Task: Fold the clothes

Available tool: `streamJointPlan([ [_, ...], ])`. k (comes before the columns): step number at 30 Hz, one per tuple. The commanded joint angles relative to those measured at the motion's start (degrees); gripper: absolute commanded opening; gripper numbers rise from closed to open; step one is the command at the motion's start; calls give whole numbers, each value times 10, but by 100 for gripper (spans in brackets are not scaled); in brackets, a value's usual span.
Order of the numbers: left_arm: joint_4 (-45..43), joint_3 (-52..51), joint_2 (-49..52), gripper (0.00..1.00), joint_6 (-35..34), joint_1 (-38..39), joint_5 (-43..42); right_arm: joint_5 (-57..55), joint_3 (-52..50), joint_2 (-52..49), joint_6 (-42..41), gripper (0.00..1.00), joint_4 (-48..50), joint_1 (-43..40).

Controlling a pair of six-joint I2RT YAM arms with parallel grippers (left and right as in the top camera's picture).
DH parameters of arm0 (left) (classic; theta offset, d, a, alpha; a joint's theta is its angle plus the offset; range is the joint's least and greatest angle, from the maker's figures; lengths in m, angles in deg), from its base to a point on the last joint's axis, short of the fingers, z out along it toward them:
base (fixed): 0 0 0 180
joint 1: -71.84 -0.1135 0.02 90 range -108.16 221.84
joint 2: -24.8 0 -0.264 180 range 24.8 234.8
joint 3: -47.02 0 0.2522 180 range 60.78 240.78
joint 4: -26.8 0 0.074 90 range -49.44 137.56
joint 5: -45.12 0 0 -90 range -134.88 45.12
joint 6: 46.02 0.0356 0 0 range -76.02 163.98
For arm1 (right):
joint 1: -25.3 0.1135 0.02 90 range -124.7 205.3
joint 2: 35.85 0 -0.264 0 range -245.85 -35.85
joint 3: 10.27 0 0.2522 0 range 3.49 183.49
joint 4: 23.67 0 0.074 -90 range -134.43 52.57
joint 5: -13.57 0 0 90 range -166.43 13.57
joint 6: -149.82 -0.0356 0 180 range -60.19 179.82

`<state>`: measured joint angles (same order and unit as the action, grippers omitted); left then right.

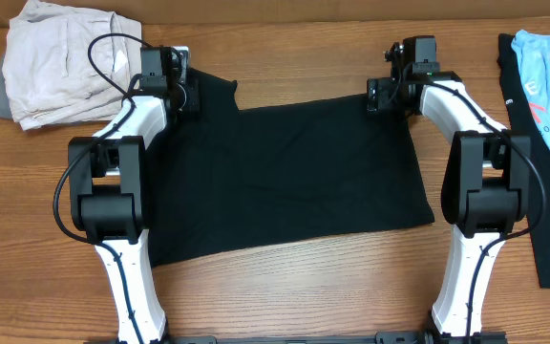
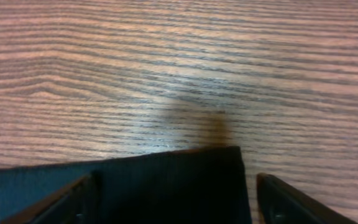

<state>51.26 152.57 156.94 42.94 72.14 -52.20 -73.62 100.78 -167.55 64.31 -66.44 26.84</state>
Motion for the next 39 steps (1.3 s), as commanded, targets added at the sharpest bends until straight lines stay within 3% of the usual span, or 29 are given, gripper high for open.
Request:
streamJointPlan([
  [1,16,-8,16,4,10,-2,2,2,9,-12,-2,79,4,2],
  [6,19,-8,16,4,10,-2,2,2,9,-12,-2,71,2,2],
  [9,24,-8,16,5,10,-2,2,2,9,-12,-7,55,2,2],
  [11,28,-8,16,10,10,-2,2,-2,9,-12,-20,54,3,2],
  [17,29,-8,11,4,6,-2,2,-9,9,-12,-31,43,-1,2],
  [20,38,-8,-5,4,3,-2,2,-27,12,-12,-49,24,-13,2],
  [23,60,-8,-29,4,-9,-2,-6,-41,17,-12,-62,19,-26,2],
  [26,90,-8,-61,4,-8,-2,-13,-43,29,-12,-76,6,-44,2],
  [39,244,-8,-170,4,-21,-2,-13,-40,114,28,-166,4,-203,-18],
])
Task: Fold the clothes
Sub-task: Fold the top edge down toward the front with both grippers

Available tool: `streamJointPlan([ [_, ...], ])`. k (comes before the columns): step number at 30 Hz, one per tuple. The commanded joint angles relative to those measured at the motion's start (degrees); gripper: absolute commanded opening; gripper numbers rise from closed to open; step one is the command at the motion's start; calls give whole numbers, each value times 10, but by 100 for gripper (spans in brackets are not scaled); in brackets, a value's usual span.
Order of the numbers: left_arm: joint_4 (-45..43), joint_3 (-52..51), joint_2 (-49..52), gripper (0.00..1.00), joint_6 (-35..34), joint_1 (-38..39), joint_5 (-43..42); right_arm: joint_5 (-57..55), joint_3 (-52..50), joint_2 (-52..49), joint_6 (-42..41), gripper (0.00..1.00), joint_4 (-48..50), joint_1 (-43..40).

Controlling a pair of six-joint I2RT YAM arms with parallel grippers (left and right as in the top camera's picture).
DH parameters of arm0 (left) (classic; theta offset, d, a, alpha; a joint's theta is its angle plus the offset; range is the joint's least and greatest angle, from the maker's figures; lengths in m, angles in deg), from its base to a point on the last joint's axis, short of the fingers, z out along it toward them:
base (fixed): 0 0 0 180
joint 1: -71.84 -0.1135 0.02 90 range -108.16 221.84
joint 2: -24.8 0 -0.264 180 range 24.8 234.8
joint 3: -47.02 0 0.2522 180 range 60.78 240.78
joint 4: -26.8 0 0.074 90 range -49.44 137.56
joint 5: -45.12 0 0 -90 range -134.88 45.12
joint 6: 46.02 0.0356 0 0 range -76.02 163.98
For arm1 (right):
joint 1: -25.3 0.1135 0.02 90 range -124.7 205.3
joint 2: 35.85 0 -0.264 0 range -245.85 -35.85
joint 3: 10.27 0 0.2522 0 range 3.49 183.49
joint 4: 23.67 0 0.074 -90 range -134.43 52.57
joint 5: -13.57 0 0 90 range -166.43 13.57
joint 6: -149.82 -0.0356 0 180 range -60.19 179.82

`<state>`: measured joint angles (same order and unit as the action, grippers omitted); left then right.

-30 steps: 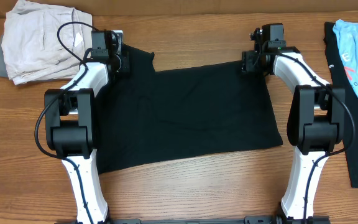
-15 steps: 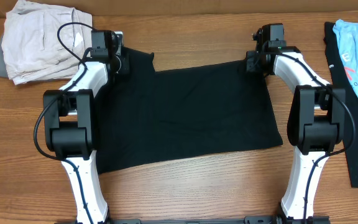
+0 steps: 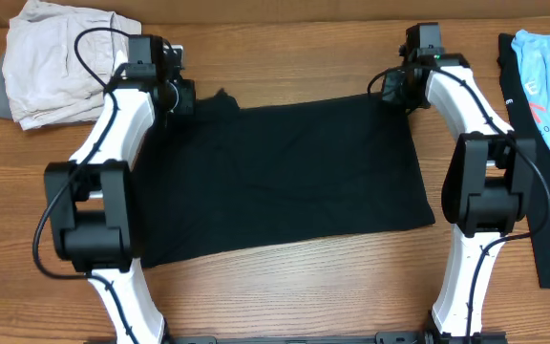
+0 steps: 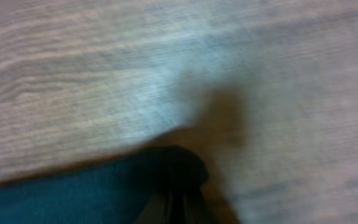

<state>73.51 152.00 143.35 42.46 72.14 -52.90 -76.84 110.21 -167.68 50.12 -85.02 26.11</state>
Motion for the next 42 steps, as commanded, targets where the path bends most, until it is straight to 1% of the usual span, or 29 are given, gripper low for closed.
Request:
streamJointPlan([
  [1,41,-2,-42,4,-20,-2,-6,-8,21,37,-24,4,-32,-11],
  [7,150,-2,-85,4,-43,-3,-12,-8,21,83,-24,4,-108,-12],
  [10,194,-2,-108,4,-43,-3,-21,-8,21,100,-24,4,-146,-12],
  [18,316,-2,-125,4,-43,-4,-19,-8,21,109,-26,4,-243,-12],
  [26,398,-2,-125,4,-42,-4,-19,-8,21,110,-28,4,-332,-12],
  [33,465,-2,-125,4,-25,-4,-1,-8,21,110,-28,4,-373,-12],
  [37,479,-6,-125,4,-33,-4,22,-8,21,110,-28,4,-396,-12],
  [42,486,-38,-125,4,-38,-4,24,-13,21,110,-28,4,-427,-12],
])
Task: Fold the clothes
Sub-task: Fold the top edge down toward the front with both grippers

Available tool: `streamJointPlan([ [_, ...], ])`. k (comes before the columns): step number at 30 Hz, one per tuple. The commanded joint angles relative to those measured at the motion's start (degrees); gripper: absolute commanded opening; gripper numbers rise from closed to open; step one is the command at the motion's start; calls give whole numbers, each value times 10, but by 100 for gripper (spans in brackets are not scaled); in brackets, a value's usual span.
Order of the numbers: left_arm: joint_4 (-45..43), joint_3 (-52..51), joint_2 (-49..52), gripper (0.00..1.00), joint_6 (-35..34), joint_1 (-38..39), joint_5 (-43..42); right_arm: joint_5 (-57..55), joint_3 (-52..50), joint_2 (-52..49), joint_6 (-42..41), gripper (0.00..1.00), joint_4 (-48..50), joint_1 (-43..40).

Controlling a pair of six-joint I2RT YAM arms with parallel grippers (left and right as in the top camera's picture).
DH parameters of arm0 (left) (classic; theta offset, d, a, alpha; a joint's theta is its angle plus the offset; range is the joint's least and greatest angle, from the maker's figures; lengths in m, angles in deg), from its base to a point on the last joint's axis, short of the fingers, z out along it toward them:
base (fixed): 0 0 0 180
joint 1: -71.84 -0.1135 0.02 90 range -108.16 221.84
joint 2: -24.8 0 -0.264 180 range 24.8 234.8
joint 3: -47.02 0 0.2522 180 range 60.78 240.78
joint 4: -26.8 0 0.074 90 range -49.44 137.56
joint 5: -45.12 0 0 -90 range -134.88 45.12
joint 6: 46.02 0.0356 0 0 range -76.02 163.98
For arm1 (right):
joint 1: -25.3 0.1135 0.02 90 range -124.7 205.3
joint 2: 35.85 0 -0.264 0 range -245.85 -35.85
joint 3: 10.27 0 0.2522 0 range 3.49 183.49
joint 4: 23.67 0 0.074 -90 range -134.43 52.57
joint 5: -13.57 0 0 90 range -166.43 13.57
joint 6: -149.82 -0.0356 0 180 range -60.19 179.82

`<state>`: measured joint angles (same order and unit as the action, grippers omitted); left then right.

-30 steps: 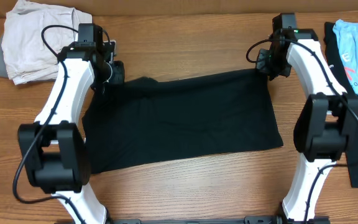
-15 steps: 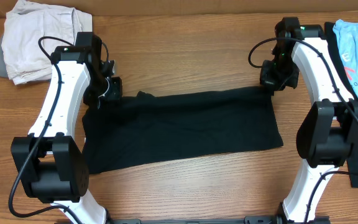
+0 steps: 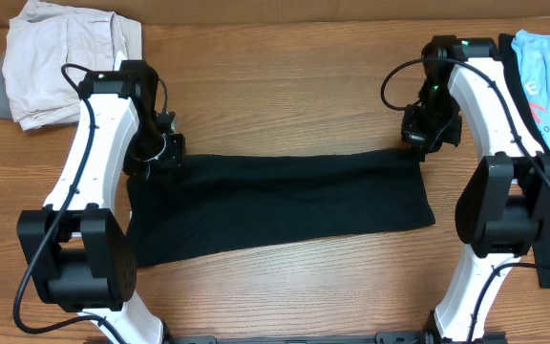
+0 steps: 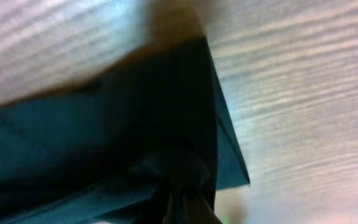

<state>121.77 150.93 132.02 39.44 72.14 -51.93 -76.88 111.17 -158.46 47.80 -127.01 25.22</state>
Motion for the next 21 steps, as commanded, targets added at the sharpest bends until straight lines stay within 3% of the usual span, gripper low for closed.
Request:
streamJointPlan([
  [1,1,-39,-11,4,-8,-4,15,-13,11,18,-2,4,-11,-3],
  [10,-47,-139,-11,4,-19,-4,15,-15,0,17,-2,4,-47,-4],
  [21,-64,-172,-11,4,-55,-4,15,-14,-75,17,-2,4,-35,-32],
])
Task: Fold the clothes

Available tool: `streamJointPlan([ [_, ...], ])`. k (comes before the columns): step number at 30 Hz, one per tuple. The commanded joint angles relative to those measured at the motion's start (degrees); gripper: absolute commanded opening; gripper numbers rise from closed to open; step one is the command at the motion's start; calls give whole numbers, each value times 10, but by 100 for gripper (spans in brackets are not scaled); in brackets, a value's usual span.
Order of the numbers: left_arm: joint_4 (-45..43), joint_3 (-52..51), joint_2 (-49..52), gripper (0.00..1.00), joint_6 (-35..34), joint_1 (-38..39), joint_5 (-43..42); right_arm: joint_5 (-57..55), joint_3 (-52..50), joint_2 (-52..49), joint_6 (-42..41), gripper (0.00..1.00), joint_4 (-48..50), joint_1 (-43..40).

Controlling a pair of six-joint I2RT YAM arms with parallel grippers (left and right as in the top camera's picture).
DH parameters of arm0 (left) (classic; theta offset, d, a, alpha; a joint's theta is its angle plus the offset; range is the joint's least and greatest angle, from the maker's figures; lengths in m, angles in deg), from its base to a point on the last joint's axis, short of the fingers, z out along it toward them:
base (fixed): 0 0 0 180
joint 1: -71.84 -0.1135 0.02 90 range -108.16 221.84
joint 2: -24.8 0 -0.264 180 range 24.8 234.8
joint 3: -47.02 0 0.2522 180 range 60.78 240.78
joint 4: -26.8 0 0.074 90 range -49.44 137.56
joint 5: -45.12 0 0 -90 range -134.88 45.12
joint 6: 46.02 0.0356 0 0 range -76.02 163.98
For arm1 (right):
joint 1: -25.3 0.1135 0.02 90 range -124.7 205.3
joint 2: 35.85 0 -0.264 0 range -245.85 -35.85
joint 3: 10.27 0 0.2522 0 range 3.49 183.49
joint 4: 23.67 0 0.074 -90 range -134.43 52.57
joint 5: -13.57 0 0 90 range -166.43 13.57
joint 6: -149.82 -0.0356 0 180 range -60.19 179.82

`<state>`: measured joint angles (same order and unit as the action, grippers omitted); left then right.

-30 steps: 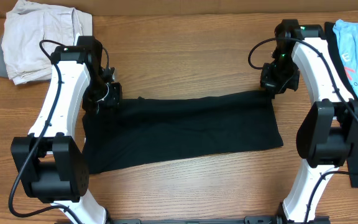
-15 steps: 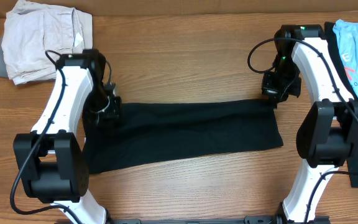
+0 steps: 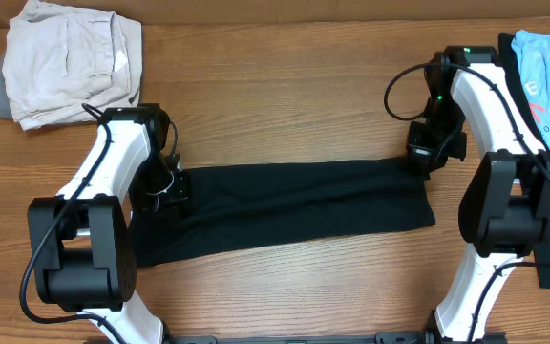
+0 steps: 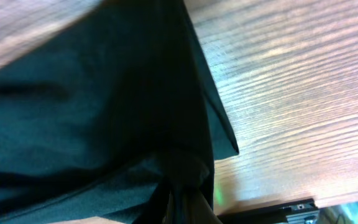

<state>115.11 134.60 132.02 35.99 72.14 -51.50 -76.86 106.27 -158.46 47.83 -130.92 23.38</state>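
Note:
A black garment [image 3: 285, 205] lies across the middle of the table as a long folded band. My left gripper [image 3: 165, 186] is shut on its upper left corner, low over the cloth. My right gripper [image 3: 426, 158] is shut on the upper right corner. In the right wrist view the black cloth [image 4: 92, 106] fills most of the frame and bunches into the closed jaws at the bottom edge, with the right gripper [image 4: 182, 208] pinching it.
A pile of beige clothes [image 3: 65, 57] sits at the back left corner. Light blue and black garments [image 3: 547, 86] lie along the right edge. Bare wooden table [image 3: 285, 86] stretches behind the black garment.
Both grippers have moved a little nearer the front with the garment's far edge. The folded black band is narrower from back to front, and its top edge lies closer to the near edge.
Both grippers stood at the black garment's far corners, the right one open around its corner. Then they were shut on the corners. Later the far edge was carried forward over the cloth, and now the garment lies folded into a band.

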Motion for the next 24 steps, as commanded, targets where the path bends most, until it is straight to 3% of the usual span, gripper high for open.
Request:
streamJointPlan([
  [1,3,-10,-11,4,-26,-4,10,-14,-33,17,-3,4,7,-15],
  [5,4,-26,-11,4,-39,-2,11,-8,-49,17,-3,5,22,-15],
  [7,-1,-39,-11,4,-45,-3,11,-8,-50,17,-3,16,26,-15],
  [15,-4,-70,-10,4,-64,-2,5,-8,-50,17,-3,24,30,-15],
  [16,-3,-71,-10,13,-64,-2,0,-8,-50,17,-3,25,31,-15],
  [18,0,-75,-10,15,-64,-2,-10,-8,-50,17,-3,26,33,-15],
  [19,1,-77,-10,19,-64,-2,-11,-8,-50,17,-3,30,33,-15],
  [20,4,-78,-10,79,-64,-2,-9,-8,-50,17,-3,35,34,-15],
  [21,5,-78,-10,94,-64,-2,-9,-8,-50,17,-3,45,35,-15],
  [22,5,-78,-10,95,-64,-2,-9,-9,-50,17,-3,53,37,-15],
  [24,3,-75,-11,85,-64,-2,-6,-11,-49,17,-2,54,42,-15],
])
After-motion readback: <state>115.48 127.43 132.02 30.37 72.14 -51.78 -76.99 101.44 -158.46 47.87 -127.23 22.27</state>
